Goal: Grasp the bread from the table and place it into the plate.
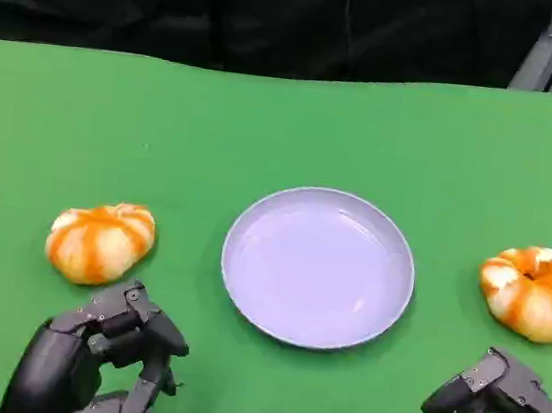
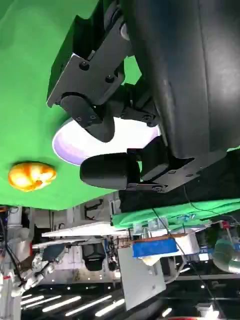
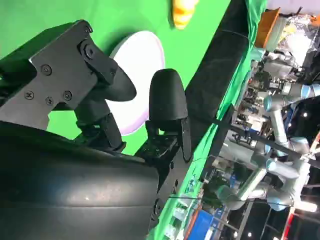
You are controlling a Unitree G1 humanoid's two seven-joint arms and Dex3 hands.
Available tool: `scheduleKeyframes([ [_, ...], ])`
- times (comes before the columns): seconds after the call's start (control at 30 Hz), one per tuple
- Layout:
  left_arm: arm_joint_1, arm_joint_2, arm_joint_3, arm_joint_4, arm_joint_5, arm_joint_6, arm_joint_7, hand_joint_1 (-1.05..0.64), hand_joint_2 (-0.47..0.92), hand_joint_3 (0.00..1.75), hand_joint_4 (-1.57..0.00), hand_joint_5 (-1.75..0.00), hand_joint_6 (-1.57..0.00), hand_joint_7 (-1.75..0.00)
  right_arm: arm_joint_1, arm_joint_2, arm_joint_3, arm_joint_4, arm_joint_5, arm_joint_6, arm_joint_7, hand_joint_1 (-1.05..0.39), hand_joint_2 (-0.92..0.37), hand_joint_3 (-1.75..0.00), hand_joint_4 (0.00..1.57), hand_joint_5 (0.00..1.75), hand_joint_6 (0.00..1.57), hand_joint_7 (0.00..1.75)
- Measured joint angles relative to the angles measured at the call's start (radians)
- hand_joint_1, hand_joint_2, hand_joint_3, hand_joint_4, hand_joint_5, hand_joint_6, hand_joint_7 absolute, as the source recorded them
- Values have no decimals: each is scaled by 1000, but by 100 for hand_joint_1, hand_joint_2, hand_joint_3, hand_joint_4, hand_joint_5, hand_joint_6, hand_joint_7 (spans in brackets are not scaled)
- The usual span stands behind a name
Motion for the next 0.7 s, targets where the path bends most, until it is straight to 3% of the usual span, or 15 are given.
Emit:
scheduleKeyframes([
  [0.57,-1,2,1,5,5,0,-5,-1,56,111,-73,-166,-70,-139,-1,0,1,0,-4,1,0,6,-43,-128,79,170,72,136],
  [0.7,-2,2,4,11,6,0,-4,-3,58,103,-68,-153,-69,-124,-4,0,1,0,-2,1,0,6,-42,-128,80,171,73,137],
])
